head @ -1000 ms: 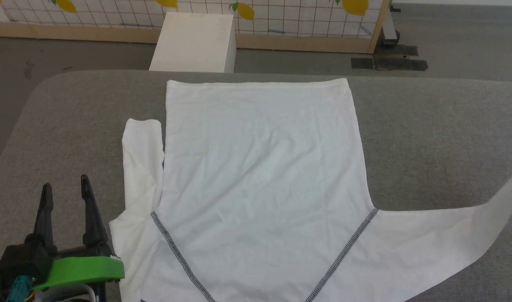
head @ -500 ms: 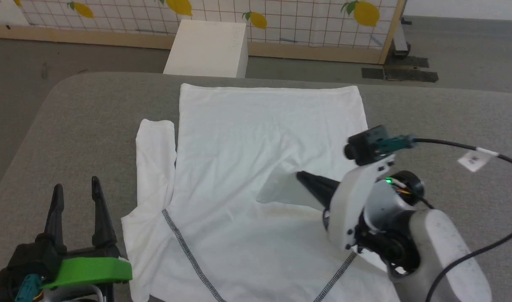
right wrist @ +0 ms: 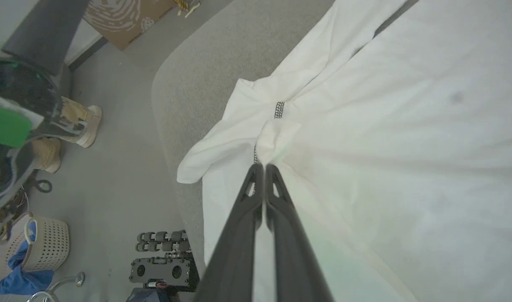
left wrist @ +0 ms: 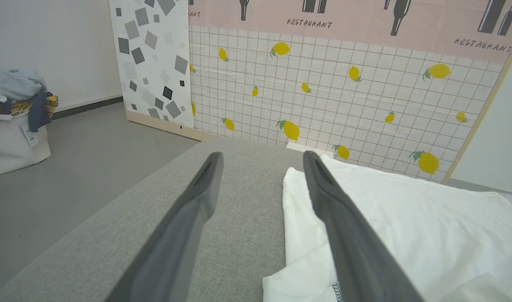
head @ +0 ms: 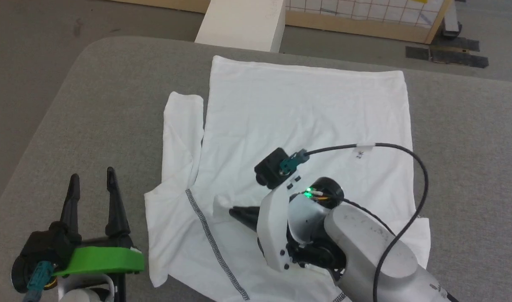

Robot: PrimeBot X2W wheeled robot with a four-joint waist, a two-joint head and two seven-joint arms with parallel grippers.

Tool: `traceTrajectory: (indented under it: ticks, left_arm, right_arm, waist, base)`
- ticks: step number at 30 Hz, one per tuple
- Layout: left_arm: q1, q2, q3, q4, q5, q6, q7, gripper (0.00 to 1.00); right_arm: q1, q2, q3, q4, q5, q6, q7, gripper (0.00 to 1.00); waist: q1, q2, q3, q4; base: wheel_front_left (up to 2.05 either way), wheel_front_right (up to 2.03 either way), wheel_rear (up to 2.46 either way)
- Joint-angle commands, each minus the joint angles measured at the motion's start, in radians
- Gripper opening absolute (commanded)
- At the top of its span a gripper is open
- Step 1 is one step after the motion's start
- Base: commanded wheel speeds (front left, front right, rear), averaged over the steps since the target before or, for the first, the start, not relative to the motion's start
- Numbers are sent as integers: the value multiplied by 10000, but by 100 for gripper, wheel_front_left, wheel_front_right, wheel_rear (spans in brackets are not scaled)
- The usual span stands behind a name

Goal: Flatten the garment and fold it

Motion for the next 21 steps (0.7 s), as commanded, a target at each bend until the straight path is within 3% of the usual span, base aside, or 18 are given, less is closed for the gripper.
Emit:
traceTrajectory:
  ticks: [1,5,9,13,17,21]
  left_arm:
    - [-124,-39,0,71,-20,-41,-45,100]
    - [-82,-42,97,139,-63,19,-45,100]
    - [-29,-30,223,239,-15,53,-45,100]
    - [3,26,317,304,42,43,-45,100]
    - [-48,70,345,408,75,35,-45,100]
    - [-107,86,333,575,97,79,-43,100]
  right_arm:
    - [-151,3,246,271,48,-13,154,100]
    - [-464,4,371,297,577,-13,-170,100]
    - [-832,4,-417,84,813,-13,-1065,100]
    - [-838,-243,-1954,-305,209,-13,-2108,100]
    - [-126,-761,-4116,-984,-1112,-13,-3635,100]
    - [1200,-855,-6220,-1932,-2650,-13,-4971,100]
  waist:
    - [0,0,194,172]
    - [0,0,127,-19]
    - [0,0,-92,-352]
    - [0,0,-329,-715]
    - [0,0,-503,-1004]
    - [0,0,-577,-1250]
  base:
    - [0,0,0]
    - [0,0,0]
    - [0,0,0]
    - [0,0,0]
    - [0,0,0]
    - [0,0,0]
